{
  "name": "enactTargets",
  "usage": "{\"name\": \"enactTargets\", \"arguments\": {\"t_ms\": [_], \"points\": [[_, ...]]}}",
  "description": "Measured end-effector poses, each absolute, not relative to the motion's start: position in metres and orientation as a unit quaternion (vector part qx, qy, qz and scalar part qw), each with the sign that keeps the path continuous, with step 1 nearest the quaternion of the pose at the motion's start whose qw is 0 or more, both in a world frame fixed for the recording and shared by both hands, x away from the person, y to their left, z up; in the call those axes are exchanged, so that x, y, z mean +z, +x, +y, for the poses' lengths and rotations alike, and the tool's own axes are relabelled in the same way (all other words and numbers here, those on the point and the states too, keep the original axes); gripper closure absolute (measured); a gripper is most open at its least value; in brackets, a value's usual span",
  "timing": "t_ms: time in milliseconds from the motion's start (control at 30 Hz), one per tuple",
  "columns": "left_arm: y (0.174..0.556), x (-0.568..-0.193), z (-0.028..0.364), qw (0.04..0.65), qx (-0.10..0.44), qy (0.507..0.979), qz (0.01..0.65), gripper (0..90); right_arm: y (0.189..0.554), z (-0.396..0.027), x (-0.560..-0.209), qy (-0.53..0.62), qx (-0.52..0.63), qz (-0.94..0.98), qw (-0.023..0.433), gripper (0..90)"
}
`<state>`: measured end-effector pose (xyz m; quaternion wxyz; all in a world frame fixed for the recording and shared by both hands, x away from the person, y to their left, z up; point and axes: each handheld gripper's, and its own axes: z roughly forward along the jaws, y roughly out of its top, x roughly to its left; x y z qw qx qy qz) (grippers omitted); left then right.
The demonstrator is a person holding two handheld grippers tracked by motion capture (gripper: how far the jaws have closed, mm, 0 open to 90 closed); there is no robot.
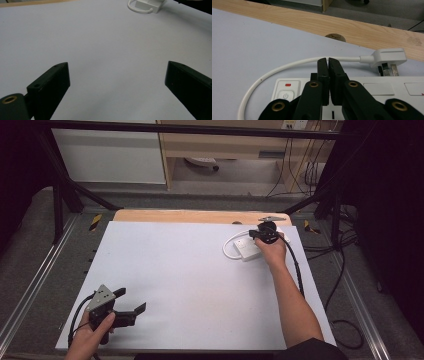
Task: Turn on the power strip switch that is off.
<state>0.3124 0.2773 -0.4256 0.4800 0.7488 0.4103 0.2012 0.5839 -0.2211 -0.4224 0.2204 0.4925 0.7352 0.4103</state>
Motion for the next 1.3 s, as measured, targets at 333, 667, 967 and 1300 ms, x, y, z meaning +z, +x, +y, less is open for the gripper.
{"name": "enactTargets", "arguments": {"t_ms": [333, 667, 967, 1300], "points": [[0.312, -0.426, 0.277, 0.480, 0.199, 0.750, 0.409, 6.1, 0.581, -0.221, -0.417, 0.495, 0.419, 0.728, 0.225, 82.0], [0.312, -0.426, 0.277, 0.479, 0.200, 0.751, 0.409, 6.1, 0.579, -0.222, -0.411, 0.494, 0.427, 0.723, 0.226, 78.7], [0.312, -0.426, 0.276, 0.479, 0.200, 0.751, 0.408, 6.1, 0.577, -0.224, -0.407, 0.495, 0.429, 0.719, 0.231, 74.7], [0.312, -0.426, 0.276, 0.478, 0.199, 0.752, 0.408, 6.1, 0.574, -0.224, -0.401, 0.500, 0.432, 0.714, 0.234, 62.5]]}}
